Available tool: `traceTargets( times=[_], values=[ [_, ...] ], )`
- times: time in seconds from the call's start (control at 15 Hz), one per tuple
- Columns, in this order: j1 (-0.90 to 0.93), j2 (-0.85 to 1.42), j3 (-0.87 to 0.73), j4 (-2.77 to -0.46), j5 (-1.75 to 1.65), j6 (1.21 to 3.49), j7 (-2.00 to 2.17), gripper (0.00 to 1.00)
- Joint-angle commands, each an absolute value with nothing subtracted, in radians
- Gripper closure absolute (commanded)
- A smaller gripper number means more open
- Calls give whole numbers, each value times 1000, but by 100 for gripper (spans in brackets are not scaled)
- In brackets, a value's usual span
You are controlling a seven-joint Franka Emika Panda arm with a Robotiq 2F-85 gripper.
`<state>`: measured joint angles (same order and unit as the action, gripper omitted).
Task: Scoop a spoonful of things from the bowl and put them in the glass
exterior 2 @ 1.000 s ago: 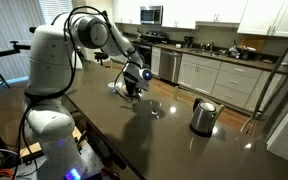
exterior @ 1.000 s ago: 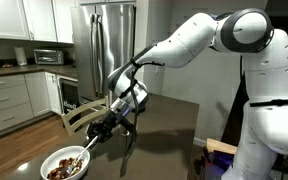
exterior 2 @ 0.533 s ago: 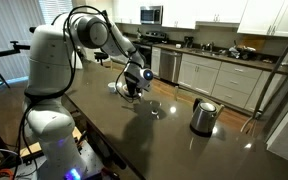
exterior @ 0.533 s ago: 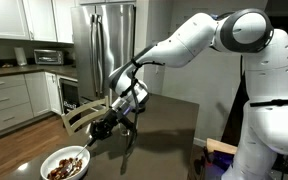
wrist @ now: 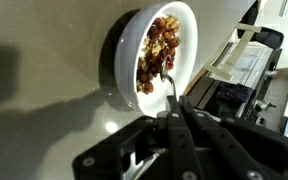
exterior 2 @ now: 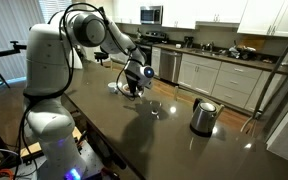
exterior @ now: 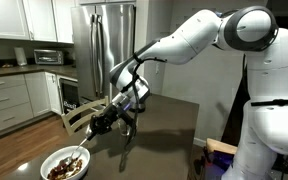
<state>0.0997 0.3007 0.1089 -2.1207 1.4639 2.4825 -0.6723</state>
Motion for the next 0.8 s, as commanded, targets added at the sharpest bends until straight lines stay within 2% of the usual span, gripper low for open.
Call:
traceTargets(
  times=[0.0, 0.73],
  values=[
    [102, 248, 98, -2137, 1462, 2490, -697, 95],
    [141, 235, 105, -2165, 1133, 2677, -594, 96]
  ],
)
